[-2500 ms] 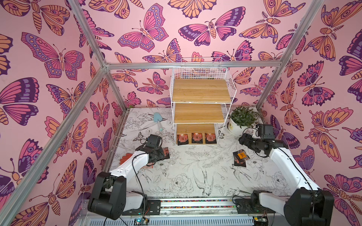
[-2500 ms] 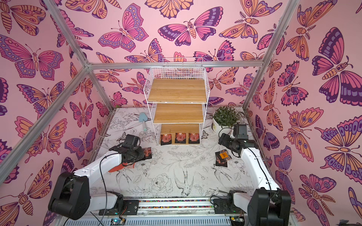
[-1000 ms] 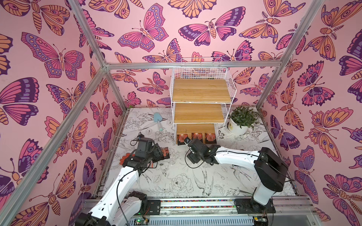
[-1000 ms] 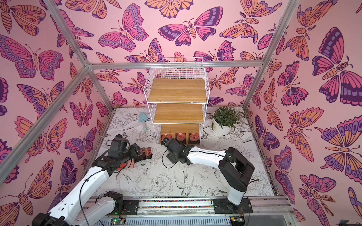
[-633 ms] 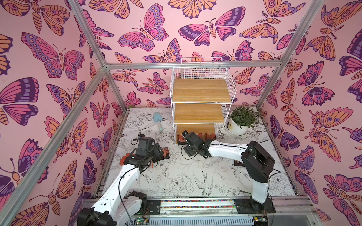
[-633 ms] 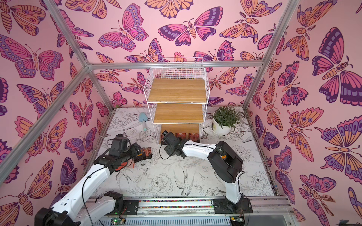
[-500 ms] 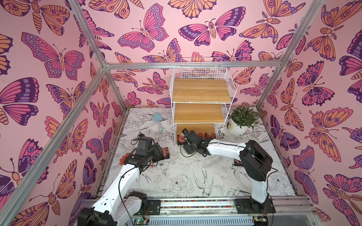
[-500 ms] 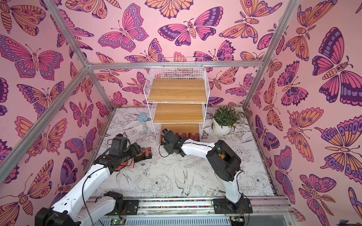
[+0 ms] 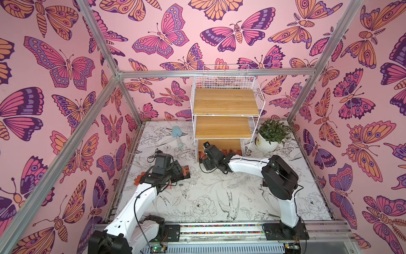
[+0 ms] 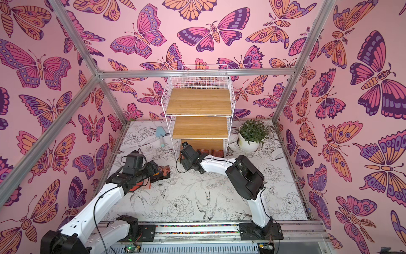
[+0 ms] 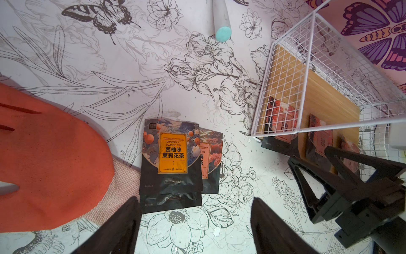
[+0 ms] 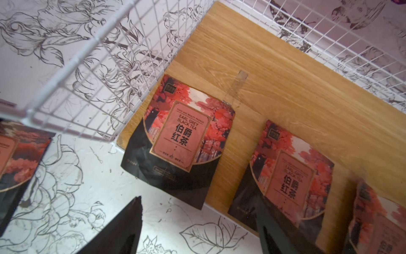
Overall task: Remove the tea bags from the shelf
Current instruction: Pick up the tea bag from the shelf.
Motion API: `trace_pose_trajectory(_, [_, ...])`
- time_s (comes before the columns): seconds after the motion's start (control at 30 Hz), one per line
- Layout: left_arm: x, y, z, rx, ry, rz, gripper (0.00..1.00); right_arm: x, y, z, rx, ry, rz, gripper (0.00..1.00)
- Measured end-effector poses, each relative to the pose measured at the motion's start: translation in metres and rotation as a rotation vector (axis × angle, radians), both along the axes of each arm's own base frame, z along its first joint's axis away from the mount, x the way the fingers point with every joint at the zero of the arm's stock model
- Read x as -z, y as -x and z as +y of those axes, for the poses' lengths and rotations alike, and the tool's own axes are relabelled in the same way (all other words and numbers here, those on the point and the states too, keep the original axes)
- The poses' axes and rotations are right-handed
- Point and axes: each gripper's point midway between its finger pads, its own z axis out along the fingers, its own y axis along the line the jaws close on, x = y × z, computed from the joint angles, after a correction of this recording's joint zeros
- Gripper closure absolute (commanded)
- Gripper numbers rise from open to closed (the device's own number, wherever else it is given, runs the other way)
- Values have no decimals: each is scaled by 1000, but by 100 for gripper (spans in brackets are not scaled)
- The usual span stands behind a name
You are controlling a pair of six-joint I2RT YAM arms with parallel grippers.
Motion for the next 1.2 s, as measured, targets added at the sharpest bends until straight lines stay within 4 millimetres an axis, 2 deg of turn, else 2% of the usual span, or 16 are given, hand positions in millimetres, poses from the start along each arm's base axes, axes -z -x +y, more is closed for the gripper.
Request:
trace_pose_trajectory(0.3, [0,0,1,-2,2,1,18,-1,-11,11,65,-76,19,14])
trace_pose_trajectory(0.7, [-1,0,1,-3,3,-2,18,5,-12,21,92,-132,66,10])
trace_pose_trajectory(1.0, [-2,0,1,-3,4,-9,18,19,-13,28,93,-138,98,9])
trace_pose_trajectory(1.2, [-2,0,1,-4,4,-9,17,17,-15,32,91,-143,100,9])
